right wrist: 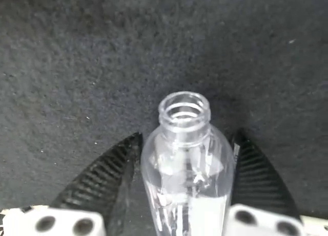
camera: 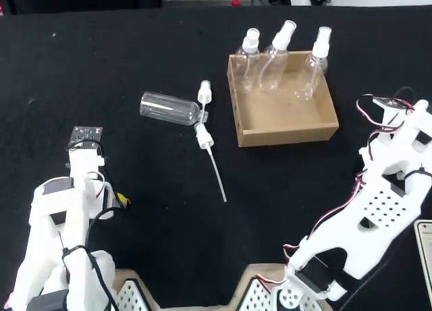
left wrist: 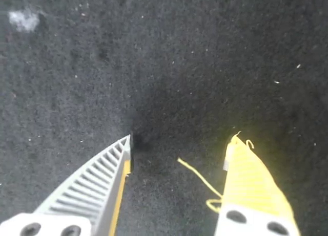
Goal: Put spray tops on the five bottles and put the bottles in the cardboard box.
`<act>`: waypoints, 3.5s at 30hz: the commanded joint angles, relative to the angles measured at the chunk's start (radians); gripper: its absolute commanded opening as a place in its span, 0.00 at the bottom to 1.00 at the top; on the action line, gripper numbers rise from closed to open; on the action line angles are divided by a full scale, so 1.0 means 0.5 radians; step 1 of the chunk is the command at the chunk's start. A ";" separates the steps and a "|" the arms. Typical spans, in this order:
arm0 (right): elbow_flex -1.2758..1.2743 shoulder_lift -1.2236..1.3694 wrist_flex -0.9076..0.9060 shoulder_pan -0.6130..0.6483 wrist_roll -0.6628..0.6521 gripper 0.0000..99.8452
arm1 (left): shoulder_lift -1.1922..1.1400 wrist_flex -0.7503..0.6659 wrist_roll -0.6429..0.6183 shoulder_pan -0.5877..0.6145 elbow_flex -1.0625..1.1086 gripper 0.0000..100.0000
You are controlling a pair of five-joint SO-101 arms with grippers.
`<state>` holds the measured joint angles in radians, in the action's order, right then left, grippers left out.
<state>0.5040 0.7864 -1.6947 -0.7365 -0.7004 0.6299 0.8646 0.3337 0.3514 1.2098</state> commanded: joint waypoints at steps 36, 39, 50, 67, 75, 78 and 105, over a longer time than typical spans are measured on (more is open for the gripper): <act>-1.223 -1.726 0.485 -0.255 0.353 0.01 | 0.018 -0.098 -0.552 -1.189 -0.898 0.28; -1.554 -1.984 0.632 -0.279 0.267 0.01 | 0.012 -0.267 -0.654 -1.330 -0.916 0.28; -2.030 -2.527 0.706 -0.288 0.150 0.01 | -0.651 -0.485 -1.120 -1.468 -1.171 0.28; -2.094 -2.545 0.709 -0.288 0.150 0.01 | -1.059 -0.470 -0.875 -1.395 -1.536 0.28; -2.094 -2.545 0.709 -0.288 0.150 0.01 | -1.062 -0.470 -0.862 -1.327 -1.536 0.18; -2.094 -2.545 0.703 -0.288 0.150 0.01 | -1.071 -0.466 -0.779 -1.336 -1.530 0.19; -2.159 -2.555 0.709 -0.288 0.150 0.01 | -1.086 -0.485 -0.721 -1.339 -1.582 0.19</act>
<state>-0.5823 -0.4442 -1.3587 -0.8638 -0.6160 0.0269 0.6421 -0.0361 -0.3207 0.4749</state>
